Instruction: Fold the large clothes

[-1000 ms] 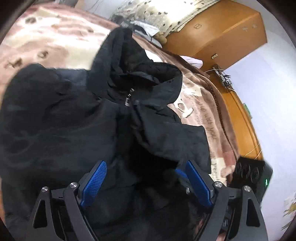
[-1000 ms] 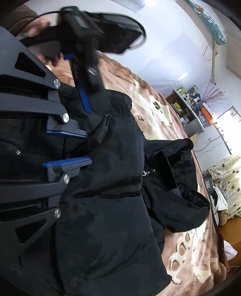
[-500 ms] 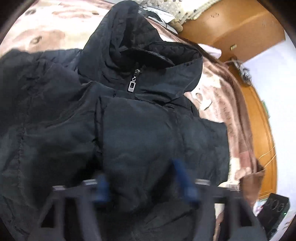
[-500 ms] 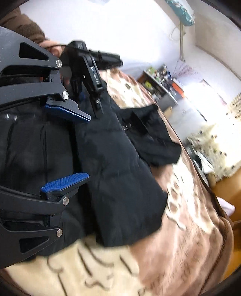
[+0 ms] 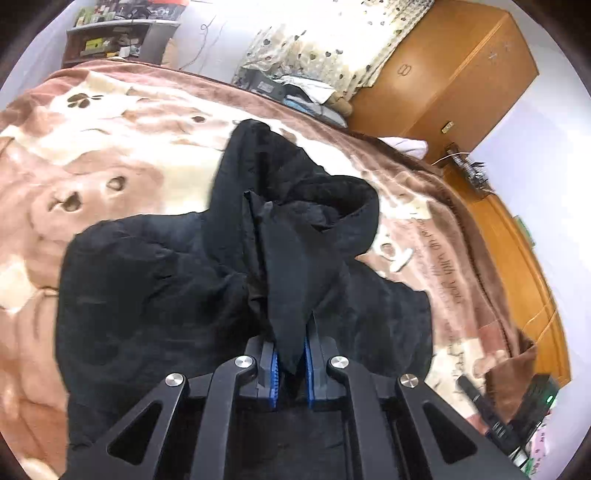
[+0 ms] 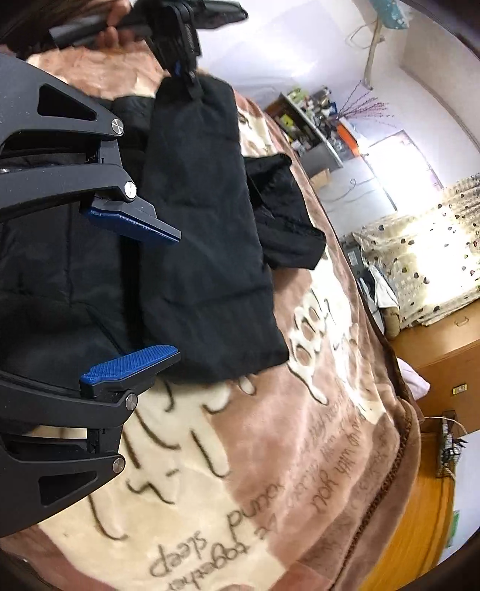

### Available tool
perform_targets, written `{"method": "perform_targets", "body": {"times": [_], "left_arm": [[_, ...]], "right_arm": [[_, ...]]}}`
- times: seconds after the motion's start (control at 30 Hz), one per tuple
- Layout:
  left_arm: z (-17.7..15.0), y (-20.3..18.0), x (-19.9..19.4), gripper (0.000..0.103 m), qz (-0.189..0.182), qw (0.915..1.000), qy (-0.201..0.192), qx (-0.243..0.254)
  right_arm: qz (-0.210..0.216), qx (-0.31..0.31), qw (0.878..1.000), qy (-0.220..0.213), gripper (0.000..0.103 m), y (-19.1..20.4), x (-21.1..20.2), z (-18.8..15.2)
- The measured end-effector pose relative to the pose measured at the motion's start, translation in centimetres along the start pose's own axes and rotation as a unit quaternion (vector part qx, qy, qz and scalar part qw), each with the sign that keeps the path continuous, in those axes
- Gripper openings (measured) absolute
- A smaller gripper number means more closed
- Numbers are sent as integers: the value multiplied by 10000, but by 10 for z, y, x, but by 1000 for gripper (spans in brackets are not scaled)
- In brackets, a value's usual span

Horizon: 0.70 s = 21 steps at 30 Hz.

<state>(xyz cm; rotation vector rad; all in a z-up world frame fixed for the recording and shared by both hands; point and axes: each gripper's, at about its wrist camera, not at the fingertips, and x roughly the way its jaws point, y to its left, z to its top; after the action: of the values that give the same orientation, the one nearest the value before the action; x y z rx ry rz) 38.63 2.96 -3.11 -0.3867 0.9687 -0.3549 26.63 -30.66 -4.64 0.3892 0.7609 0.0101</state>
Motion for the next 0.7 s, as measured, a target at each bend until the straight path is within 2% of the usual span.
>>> {"method": "perform_targets", "body": {"times": [0.1,0.2,0.33,0.43,0.53,0.7], "left_arm": [[-11,18,6,10,144,9998,84,-147],[-26,48,6,11,483,9983,35,-309],[-33,79,17,16,560,9954,117,-765],[-35,88,28,19,417,9942,263,-951],[-37,87,30,28,592,9953,203,-744],[-41,89,37,35,733,9957,272,-495]], "right_arm": [[-57,-57,10000,54,57,4,12,7],[-6,-168,9998,90,57,13,25,8],[-172,-414,9986,278,57,26,52,8],[-279,-454,9974,476,57,29,73,7],[-459,-671,9951,567,57,30,88,4],[-706,-781,9912,803,57,22,110,-6]]}}
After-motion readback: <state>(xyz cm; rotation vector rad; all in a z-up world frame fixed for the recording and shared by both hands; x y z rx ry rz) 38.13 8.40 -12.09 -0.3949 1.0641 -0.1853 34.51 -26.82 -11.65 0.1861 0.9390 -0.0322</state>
